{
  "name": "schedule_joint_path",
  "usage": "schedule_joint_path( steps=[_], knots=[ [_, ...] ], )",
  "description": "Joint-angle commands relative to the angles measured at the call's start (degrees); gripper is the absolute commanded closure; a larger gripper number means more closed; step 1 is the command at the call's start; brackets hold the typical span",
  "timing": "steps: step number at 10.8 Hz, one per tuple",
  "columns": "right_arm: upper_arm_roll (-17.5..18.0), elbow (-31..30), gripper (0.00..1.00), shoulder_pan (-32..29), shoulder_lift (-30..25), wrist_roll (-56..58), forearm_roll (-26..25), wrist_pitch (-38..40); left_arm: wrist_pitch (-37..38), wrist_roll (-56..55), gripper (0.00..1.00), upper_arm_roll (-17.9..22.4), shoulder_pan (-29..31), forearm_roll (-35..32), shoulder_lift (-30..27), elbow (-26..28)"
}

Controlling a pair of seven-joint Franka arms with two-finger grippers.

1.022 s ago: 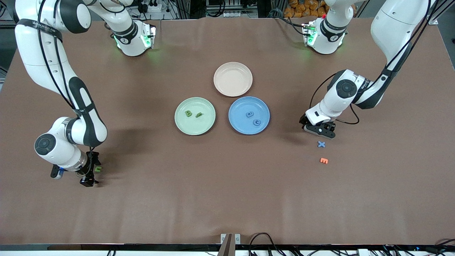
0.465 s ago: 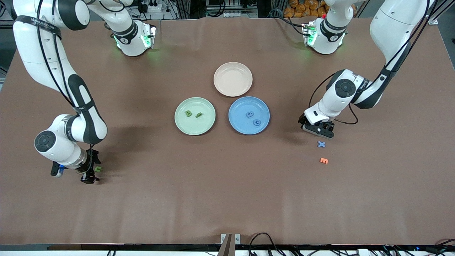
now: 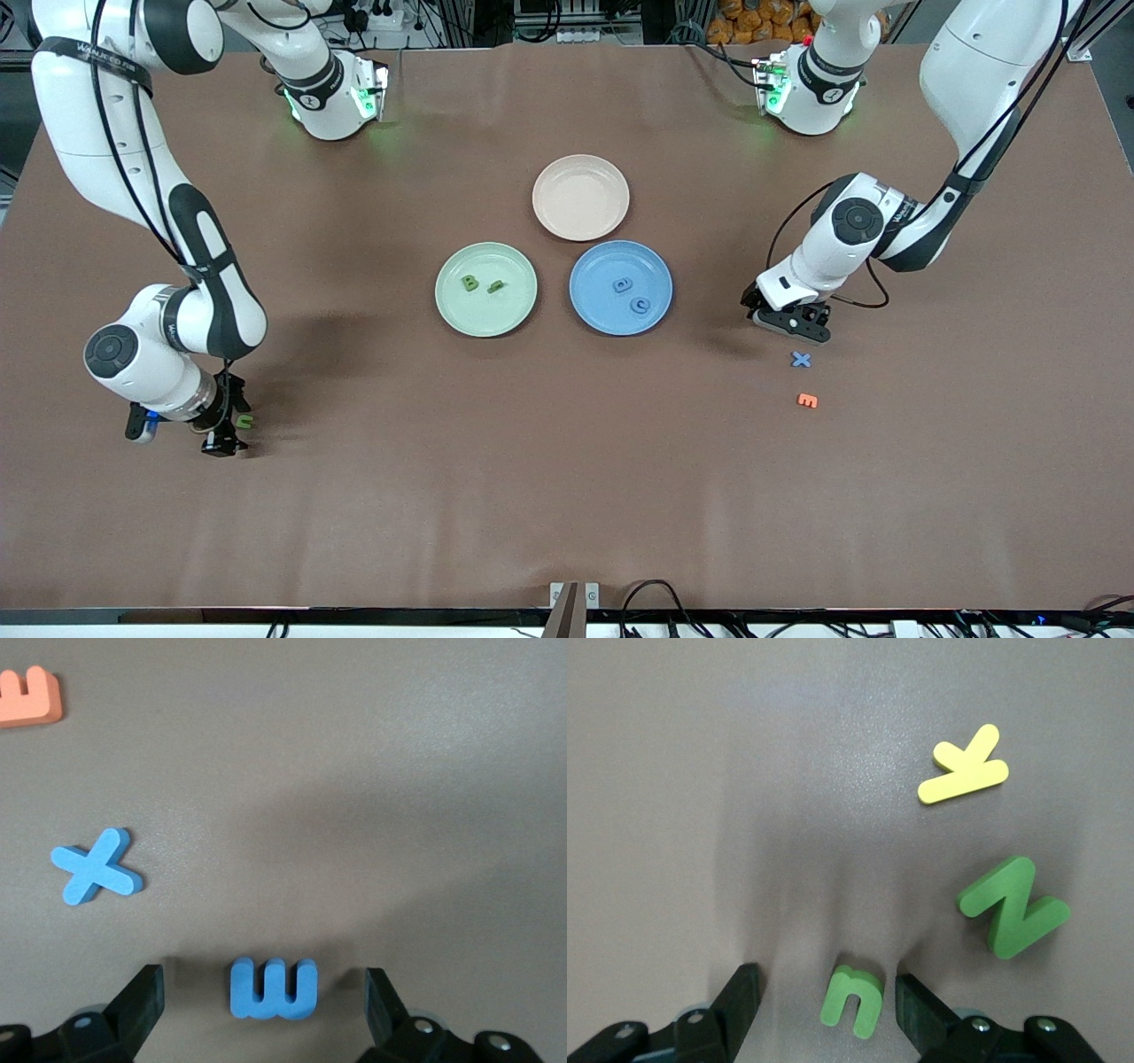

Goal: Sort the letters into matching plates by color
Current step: 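Lower the right gripper onto green n while the left gripper grasps blue E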

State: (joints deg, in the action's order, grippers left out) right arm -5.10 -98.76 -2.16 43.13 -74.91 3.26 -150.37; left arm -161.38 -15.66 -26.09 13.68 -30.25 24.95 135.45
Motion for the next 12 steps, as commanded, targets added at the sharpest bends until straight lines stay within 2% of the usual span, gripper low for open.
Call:
schedule_joint_path(
  steps=[1, 4, 5, 6, 9, 12],
  knots=[
    [-0.08, -1.96, 0.32, 0.14, -1.29, 1.52, 0.08, -0.27, -0.60, -1.74, 0.12, -0.01, -0.23, -0.51, -0.16, 0.34],
    [-0.08, -1.87, 0.36, 0.05, -1.73, 1.52, 0.16, -0.27, -0.60, -2.09, 0.62, -0.01, -0.32, -0.51, -0.07, 0.25],
    [-0.08, -1.87, 0.36, 0.05, -1.91, 1.95, 0.25, -0.27, -0.60, -2.53, 0.95, -0.01, -0.67, -0.51, -0.16, 0.17],
    [-0.08, -1.96, 0.38, -0.04, -2.08, 2.57, 0.34, -0.27, -0.34, -4.36, 1.00, -0.01, -1.19, -0.51, -0.42, 0.16],
    [-0.08, -1.87, 0.46, -0.04, -2.35, 3.27, 0.34, -0.27, 1.24, -5.69, 1.00, -0.36, -1.64, 0.53, -1.30, -0.19],
    [-0.08, -2.05, 0.47, -0.13, -2.00, 4.41, 0.34, -0.45, 8.33, -5.96, 1.00, -2.63, -4.26, 11.75, -4.99, -2.63]
  ],
)
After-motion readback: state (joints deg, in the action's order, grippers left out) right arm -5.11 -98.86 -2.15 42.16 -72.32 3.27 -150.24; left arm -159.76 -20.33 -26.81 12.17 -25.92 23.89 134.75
